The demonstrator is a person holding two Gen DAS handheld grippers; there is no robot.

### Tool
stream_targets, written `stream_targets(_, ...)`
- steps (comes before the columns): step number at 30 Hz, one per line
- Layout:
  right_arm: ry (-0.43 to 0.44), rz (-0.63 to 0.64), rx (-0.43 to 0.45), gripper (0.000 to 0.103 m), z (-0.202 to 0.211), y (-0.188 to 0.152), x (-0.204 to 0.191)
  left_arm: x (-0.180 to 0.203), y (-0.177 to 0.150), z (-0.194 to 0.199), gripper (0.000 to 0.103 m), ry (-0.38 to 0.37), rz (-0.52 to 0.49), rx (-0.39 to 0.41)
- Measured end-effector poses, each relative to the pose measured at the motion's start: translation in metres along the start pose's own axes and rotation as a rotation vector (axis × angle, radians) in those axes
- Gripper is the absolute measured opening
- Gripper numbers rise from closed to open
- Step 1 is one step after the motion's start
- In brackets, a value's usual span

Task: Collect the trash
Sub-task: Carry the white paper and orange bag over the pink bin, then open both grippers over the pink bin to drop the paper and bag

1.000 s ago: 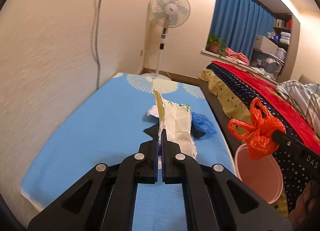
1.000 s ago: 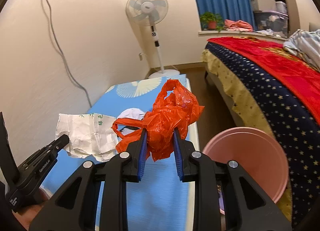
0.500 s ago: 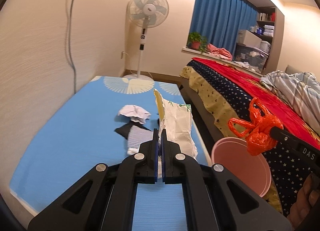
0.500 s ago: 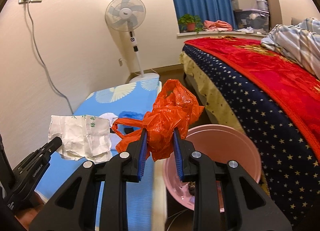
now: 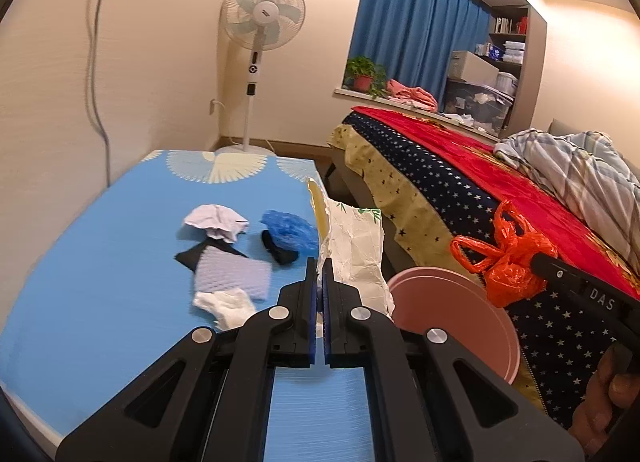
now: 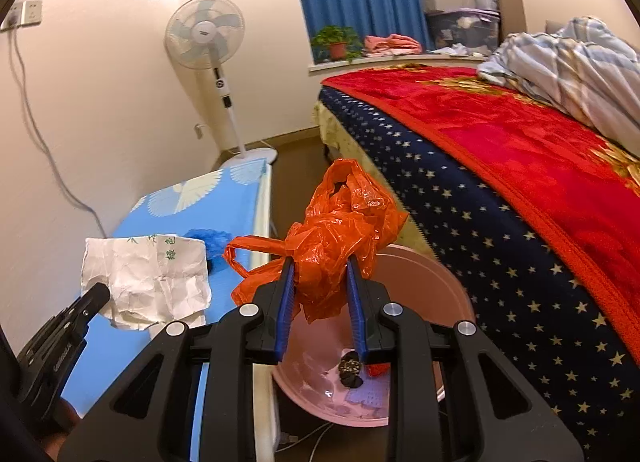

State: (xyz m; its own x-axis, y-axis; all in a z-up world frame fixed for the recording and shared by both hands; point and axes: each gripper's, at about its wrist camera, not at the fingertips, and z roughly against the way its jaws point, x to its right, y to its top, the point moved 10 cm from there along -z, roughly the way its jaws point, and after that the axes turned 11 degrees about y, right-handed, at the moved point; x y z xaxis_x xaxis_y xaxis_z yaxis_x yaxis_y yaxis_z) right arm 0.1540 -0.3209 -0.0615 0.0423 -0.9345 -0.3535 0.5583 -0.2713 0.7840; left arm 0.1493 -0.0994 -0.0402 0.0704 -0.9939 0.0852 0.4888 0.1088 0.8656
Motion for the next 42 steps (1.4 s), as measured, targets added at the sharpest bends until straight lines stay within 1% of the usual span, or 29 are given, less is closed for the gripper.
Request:
stream_targets(7, -0.050, 0.010, -0.015, 0.025, -0.004, -0.004, 0.009, 0.024, -0.005, -0.004, 0.002, -0.024, -0.028, -0.001)
stream_targets(18, -0.110, 0.017, -0.015, 0.025, -0.003, -0.004, 0.023, 0.047, -0.014, -0.011, 0.002, -0.065, -0.057, -0.016)
stream_targets(28, -0.142, -0.004, -0.022, 0.025, -0.006, -0.007, 0.040, 0.073, -0.023, -0.022, 0.002, -0.098, -0.077, -0.037)
stream_targets(42, -0.169, -0.047, -0.029, 0.025, -0.009, -0.011, 0.059, 0.095, -0.038, -0.041, 0.002, -0.117, -0.094, -0.080)
